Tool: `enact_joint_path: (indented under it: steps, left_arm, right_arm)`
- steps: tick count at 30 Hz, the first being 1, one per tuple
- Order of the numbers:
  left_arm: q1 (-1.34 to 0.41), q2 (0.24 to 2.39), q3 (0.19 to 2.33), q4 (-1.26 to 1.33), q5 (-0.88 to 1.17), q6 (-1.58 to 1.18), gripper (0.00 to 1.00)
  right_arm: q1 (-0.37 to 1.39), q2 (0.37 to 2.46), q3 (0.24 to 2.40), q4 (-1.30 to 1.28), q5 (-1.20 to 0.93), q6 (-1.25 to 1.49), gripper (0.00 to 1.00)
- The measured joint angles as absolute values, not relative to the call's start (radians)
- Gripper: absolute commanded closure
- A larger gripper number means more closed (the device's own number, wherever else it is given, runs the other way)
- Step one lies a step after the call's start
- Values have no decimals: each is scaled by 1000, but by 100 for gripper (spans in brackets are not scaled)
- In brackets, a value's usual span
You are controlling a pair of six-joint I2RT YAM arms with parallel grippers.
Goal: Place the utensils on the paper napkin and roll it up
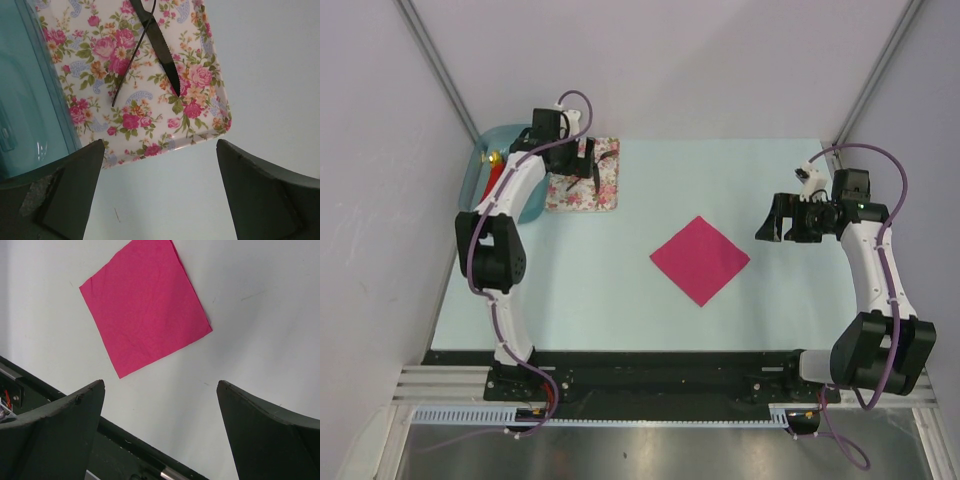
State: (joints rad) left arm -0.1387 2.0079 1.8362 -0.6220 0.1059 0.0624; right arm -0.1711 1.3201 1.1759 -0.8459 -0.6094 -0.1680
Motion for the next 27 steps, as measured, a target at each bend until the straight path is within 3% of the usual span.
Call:
enact_joint_path:
  steps: [9, 19, 27]
  left_arm:
    - [-138, 2209, 1983, -606, 96, 70, 1]
    - [-129, 2414, 2156, -607, 72, 107, 23]
    - [-110, 2492, 2248, -622, 63, 139, 27]
  right_arm:
    - [-169, 1370, 1222, -847, -619, -142, 0]
    - [-163, 1458, 1259, -846, -638, -131, 0]
    - [-160, 1469, 1259, -847, -645, -131, 0]
